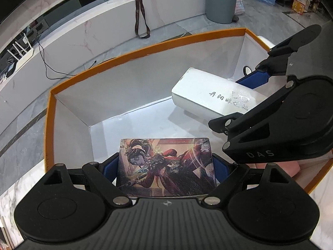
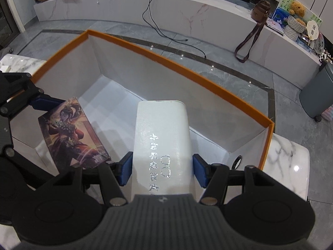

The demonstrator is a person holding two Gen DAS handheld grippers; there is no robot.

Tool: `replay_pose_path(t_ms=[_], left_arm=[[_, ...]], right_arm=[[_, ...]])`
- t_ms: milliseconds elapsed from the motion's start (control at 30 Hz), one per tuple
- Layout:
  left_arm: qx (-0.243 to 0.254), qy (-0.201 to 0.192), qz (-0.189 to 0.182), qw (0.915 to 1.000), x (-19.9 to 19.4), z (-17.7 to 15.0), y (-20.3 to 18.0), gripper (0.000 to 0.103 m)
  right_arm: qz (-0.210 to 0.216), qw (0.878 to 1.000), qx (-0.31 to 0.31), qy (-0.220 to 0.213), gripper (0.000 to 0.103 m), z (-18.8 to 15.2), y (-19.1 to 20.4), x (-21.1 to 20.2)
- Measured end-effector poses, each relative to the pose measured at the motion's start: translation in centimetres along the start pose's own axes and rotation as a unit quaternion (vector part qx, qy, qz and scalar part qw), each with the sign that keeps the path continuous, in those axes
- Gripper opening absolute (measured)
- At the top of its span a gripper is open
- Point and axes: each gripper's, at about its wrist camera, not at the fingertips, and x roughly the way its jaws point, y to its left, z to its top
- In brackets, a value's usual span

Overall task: Organize rigid objects
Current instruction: 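Lower the card box and white case into the orange box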

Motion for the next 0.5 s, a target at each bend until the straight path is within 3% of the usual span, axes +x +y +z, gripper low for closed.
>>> replay_pose_path(t_ms=[500], left_arm=[[-0.013,0.013,0.005,0.9998,1.3,0.6,0.1,0.102]], right_arm=[[-0.011,1.000,-0.016,0.010,0.060,0.6,-0.4,1.7]])
